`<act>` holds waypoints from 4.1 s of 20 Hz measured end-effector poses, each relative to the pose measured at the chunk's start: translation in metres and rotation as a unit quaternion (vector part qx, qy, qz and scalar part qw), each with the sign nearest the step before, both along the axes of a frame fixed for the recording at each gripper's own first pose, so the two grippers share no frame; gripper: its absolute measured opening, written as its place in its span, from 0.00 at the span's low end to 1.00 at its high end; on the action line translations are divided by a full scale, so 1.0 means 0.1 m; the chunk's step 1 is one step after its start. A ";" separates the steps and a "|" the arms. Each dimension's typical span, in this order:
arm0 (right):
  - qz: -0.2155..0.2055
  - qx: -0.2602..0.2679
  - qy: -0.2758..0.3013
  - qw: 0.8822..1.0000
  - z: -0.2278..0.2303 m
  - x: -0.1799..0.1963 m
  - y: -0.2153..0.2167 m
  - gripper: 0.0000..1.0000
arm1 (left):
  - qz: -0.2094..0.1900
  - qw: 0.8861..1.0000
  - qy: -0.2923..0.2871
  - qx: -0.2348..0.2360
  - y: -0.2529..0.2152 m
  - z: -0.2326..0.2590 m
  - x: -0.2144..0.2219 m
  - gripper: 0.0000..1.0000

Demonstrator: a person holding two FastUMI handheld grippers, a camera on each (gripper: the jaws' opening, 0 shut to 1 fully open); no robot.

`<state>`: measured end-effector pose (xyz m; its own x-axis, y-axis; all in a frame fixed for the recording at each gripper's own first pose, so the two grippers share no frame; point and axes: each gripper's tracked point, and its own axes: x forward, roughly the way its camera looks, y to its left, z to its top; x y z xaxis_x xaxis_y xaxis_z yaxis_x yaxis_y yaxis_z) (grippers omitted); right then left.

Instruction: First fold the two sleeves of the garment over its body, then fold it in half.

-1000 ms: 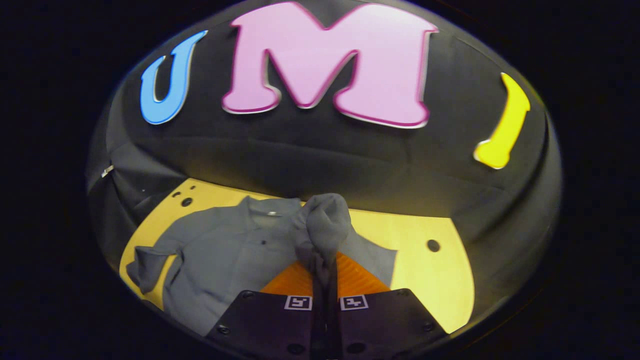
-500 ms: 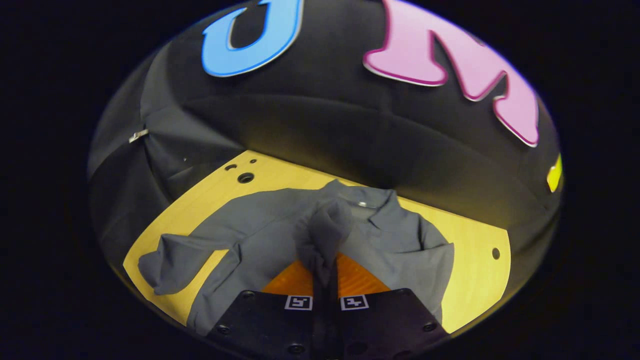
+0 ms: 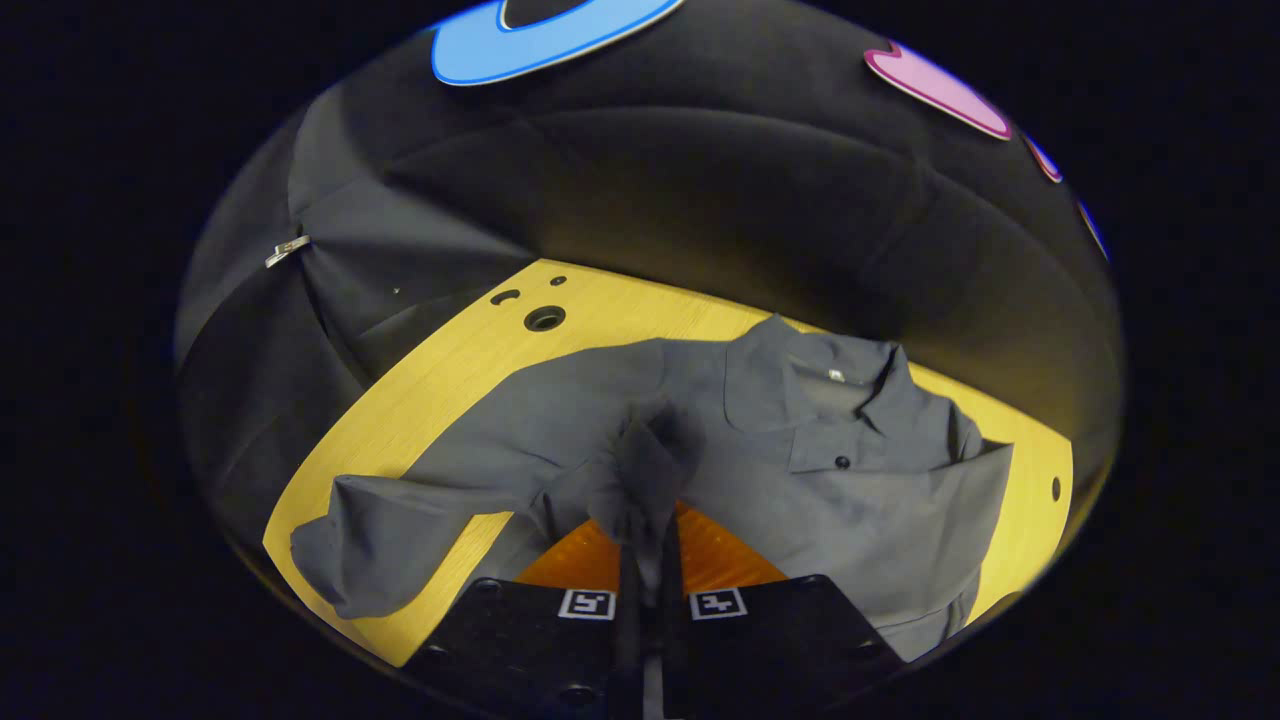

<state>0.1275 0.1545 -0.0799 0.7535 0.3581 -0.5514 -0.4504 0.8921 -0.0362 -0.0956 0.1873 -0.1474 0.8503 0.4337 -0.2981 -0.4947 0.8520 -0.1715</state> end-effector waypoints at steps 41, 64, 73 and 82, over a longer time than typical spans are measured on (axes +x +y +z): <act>-0.279 0.070 -0.046 0.957 0.45 -2.23 -4.59 0.99 | -0.026 0.994 0.094 -0.039 0.63 -0.55 1.95 0.06; -0.262 0.093 0.024 0.960 -0.61 -2.22 -4.80 0.99 | -0.251 0.962 -0.076 0.077 -2.18 1.95 3.28 0.05; -0.293 0.118 0.064 0.947 -0.89 -2.18 -4.95 1.00 | -0.349 0.932 -0.035 0.095 -3.75 1.55 3.95 0.05; -0.281 0.134 0.087 0.946 -0.91 -2.12 -4.80 0.99 | -0.387 0.915 0.000 0.115 -4.41 1.17 4.23 0.13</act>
